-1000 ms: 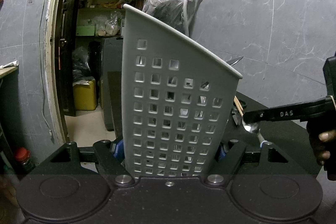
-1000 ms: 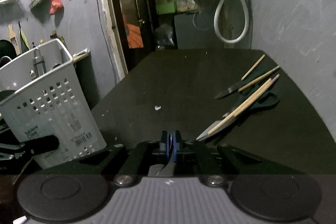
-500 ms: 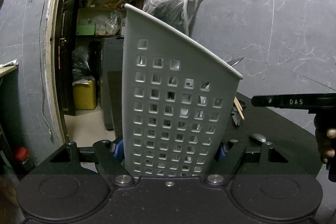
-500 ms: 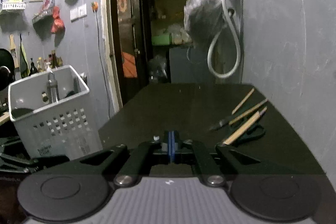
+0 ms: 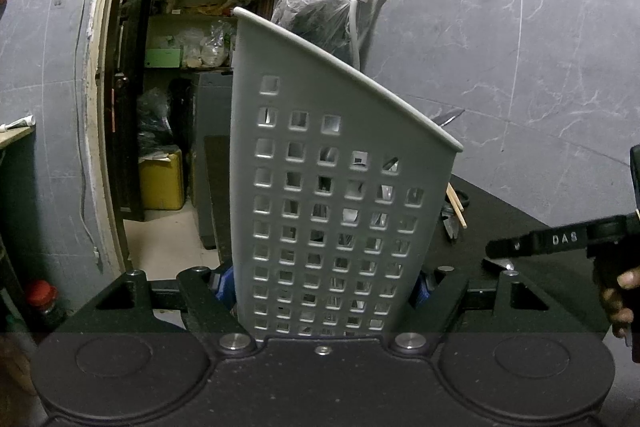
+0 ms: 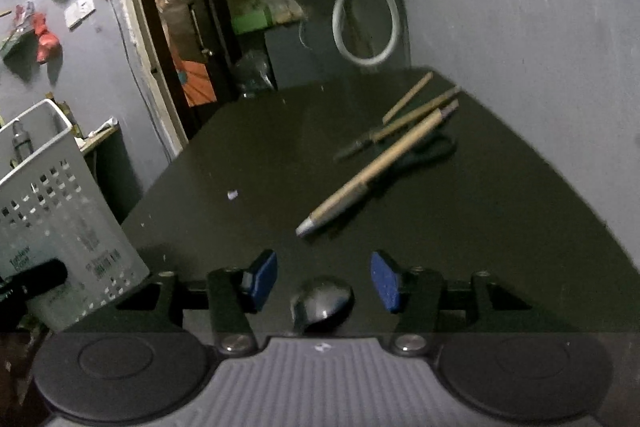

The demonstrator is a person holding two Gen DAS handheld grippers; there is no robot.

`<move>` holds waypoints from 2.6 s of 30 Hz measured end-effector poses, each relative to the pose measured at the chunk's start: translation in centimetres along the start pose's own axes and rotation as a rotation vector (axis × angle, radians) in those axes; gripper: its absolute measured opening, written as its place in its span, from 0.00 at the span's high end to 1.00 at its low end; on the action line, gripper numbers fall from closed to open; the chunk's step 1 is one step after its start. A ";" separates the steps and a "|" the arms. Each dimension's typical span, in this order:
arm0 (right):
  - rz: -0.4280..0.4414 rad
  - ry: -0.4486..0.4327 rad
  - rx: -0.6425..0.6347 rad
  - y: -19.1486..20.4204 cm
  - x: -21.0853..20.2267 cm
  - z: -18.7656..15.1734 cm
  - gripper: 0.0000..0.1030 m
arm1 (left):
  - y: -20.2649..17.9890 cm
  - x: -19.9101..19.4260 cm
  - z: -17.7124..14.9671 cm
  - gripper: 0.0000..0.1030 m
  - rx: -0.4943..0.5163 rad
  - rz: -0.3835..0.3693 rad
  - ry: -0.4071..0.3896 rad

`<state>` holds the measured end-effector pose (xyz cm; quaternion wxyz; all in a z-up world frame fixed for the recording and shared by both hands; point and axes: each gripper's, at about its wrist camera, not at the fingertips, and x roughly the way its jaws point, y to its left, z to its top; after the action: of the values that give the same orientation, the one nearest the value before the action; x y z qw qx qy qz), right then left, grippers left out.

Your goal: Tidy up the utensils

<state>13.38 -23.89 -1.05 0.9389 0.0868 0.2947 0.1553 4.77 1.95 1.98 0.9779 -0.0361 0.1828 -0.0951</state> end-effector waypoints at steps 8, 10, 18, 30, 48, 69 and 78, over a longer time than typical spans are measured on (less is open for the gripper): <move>-0.015 0.056 -0.092 1.9 -0.3 -1.4 0.67 | 0.0 0.0 0.0 0.25 -0.002 -0.002 -0.001; -0.031 0.059 -0.148 2.8 -0.3 -1.7 0.69 | 0.0 0.0 0.0 0.25 -0.002 -0.002 -0.001; -0.047 0.057 -0.232 4.7 0.2 -1.9 0.92 | 0.0 -0.1 0.0 0.25 -0.005 -0.006 -0.004; 0.002 0.004 -0.184 3.7 -0.4 -1.6 0.95 | 0.0 -0.1 0.0 0.25 -0.003 -0.004 -0.004; 0.102 -0.190 -0.094 3.9 -1.8 0.2 0.98 | 0.0 -0.3 0.1 0.25 -0.005 -0.004 -0.004; 0.364 -0.702 -0.090 9.2 -7.0 6.1 0.98 | -0.1 -0.3 0.0 0.25 -0.004 -0.006 -0.004; 0.421 -0.708 -0.149 12.9 -5.9 6.4 0.98 | 0.0 -0.2 -0.1 0.24 -0.008 -0.011 -0.002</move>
<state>9.41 -14.27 10.47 0.9337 0.1249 -0.0824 0.3251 4.60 1.97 1.98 0.9774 -0.0409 0.1818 -0.0997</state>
